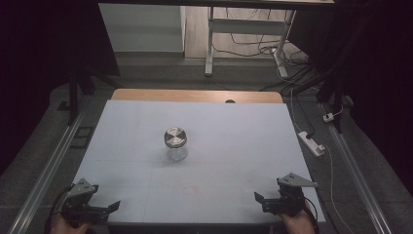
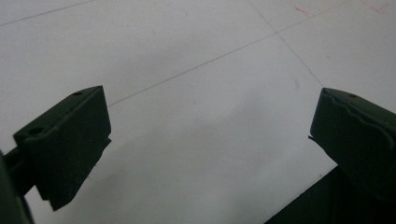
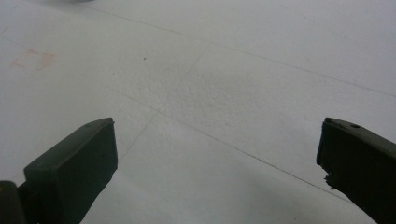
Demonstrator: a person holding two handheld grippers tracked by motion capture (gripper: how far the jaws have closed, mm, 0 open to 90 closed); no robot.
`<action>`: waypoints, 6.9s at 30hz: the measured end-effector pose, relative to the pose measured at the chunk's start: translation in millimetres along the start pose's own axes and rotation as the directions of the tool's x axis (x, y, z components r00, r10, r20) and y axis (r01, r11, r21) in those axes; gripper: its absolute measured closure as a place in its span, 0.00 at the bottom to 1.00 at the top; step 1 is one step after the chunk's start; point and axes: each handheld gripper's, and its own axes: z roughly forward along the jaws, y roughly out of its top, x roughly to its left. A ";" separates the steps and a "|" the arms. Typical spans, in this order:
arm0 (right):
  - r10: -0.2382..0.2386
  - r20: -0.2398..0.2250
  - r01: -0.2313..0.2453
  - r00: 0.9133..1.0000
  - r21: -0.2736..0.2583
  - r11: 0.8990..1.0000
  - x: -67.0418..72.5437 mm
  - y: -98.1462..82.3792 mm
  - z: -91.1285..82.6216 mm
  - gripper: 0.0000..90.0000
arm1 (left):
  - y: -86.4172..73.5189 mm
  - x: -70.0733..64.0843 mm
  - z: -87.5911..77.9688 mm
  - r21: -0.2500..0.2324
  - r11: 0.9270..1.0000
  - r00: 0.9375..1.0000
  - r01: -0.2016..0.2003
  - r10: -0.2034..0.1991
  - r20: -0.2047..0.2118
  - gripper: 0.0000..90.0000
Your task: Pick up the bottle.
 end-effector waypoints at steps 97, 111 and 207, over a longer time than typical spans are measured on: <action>-0.014 -0.089 0.017 0.996 0.038 0.999 2.0 1.2 4.1 0.00 | 82.7 -14.5 68.2 -0.031 0.985 0.969 -0.167 0.170 0.180 0.00; -0.014 -0.090 0.018 0.996 0.039 0.999 1.9 1.2 4.2 0.00 | 112.6 -15.3 93.7 -0.040 0.981 0.967 -0.190 0.194 0.164 0.00; -0.019 -0.101 0.022 0.995 0.035 0.999 1.3 0.9 4.0 0.00 | 185.4 -53.9 142.3 -0.116 0.939 0.921 -0.323 0.340 0.191 0.17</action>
